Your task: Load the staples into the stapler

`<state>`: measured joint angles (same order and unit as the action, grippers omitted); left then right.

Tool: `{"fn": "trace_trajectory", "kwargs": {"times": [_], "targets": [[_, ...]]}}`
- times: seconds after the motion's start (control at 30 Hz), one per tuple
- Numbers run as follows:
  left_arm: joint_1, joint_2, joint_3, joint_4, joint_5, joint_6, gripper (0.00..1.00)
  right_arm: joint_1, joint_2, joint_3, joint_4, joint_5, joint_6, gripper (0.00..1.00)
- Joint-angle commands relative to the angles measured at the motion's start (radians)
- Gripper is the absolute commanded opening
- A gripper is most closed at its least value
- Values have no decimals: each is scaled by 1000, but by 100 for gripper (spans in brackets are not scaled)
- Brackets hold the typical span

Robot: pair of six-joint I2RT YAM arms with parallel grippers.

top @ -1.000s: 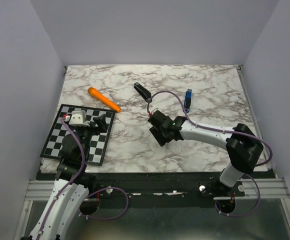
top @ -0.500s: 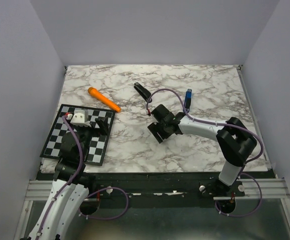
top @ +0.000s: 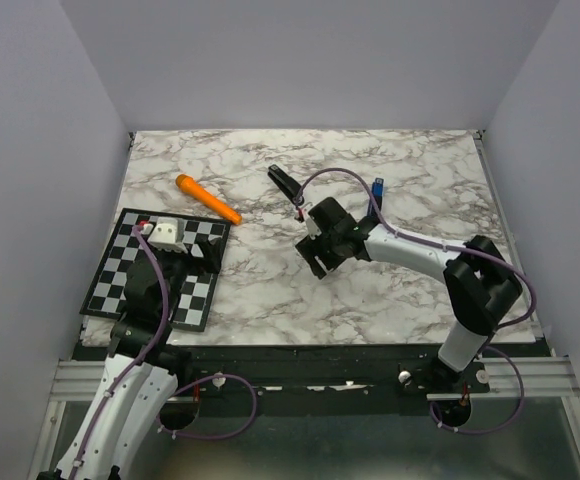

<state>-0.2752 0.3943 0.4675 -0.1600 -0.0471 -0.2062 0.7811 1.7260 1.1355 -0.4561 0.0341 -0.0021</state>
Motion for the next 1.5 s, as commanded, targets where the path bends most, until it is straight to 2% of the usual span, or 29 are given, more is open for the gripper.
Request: {"fn": "trace_trajectory", "kwargs": {"times": [0.0,0.37,0.63,0.9,1.1,1.4,1.43,1.47], "targets": [[-2,28,45,1,46,19,99,-42,47,56,-13,-25,-6,82],[-2,57,62,-3,127,33,99,-43,164,69,-1,-149,-48,81],[-2,104,63,31,223,33,99,-2,129,20,-7,-293,-140,80],[-2,213,86,53,302,-8,99,95,77,29,-53,-304,-190,80],[-10,297,86,88,345,-154,99,89,-87,-28,5,-201,-59,82],[-139,445,63,134,279,-427,99,-2,-402,-235,123,-148,283,85],[-156,457,60,145,268,-476,99,-5,-420,-271,132,-142,319,97],[-174,477,50,152,257,-505,99,-8,-442,-296,145,-140,333,100]]}}
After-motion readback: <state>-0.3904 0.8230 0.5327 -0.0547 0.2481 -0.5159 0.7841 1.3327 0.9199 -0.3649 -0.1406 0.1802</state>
